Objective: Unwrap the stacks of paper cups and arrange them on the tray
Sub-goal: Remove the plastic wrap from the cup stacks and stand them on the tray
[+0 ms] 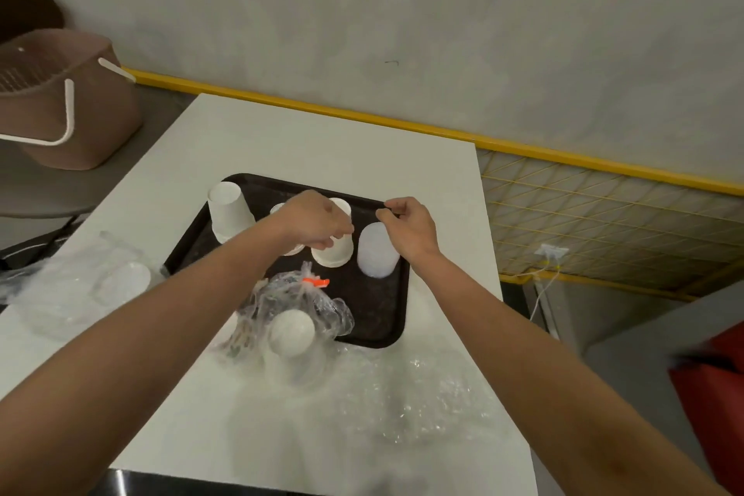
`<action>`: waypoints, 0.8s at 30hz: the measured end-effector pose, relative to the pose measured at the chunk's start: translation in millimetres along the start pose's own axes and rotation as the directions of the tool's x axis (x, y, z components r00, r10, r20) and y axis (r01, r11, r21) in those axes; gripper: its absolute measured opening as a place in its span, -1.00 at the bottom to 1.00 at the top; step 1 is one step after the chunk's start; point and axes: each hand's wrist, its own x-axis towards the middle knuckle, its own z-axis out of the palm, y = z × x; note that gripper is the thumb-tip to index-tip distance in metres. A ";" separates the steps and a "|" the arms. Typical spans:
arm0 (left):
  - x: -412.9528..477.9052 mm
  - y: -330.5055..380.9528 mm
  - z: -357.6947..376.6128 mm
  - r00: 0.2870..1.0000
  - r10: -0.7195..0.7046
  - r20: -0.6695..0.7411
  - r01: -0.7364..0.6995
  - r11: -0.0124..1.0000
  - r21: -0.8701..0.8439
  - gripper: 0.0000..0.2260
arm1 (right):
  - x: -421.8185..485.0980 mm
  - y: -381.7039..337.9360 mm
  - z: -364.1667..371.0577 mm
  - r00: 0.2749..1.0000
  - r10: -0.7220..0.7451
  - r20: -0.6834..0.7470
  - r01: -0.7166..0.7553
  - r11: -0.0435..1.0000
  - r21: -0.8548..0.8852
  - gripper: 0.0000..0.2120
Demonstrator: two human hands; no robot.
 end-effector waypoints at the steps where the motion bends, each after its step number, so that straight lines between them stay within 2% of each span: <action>1: -5.8 -3.8 -4.8 1.000 0.022 -0.020 -0.023 1.000 -0.005 -0.87 | -6.4 -4.7 1.9 1.000 -0.002 -0.009 0.002 1.000 0.011 -0.78; 6: -36.6 -27.9 -18.1 0.994 0.106 -0.015 -0.107 0.993 -0.054 -0.79 | -50.7 -26.7 16.6 1.000 -0.010 -0.028 0.013 0.996 0.093 -0.77; 13: -75.5 -56.4 -20.9 0.974 0.227 -0.027 -0.228 0.970 -0.089 -0.63 | -109.8 -24.4 32.0 0.992 0.058 -0.110 -0.031 0.971 0.239 -0.84; 16: -88.7 -74.4 -13.3 0.961 0.276 -0.022 -0.277 0.956 -0.096 -0.47 | -129.7 -14.6 35.3 0.989 0.076 -0.127 -0.041 0.965 0.259 -0.78; 18: -94.6 -86.4 -7.0 0.949 0.314 -0.027 -0.315 0.948 -0.045 -0.37 | -140.0 -5.8 38.4 0.988 0.105 -0.109 -0.071 0.957 0.282 -0.75; 21: -97.9 -101.4 -0.2 0.910 0.407 -0.079 -0.399 0.911 0.104 -0.37 | -153.9 3.1 42.8 0.993 0.119 -0.022 -0.107 0.948 0.298 -0.73; 24: -97.1 -112.0 3.1 0.881 0.468 -0.069 -0.449 0.873 0.189 -0.33 | -162.3 7.2 45.7 0.986 0.117 0.117 -0.148 0.941 0.303 -0.53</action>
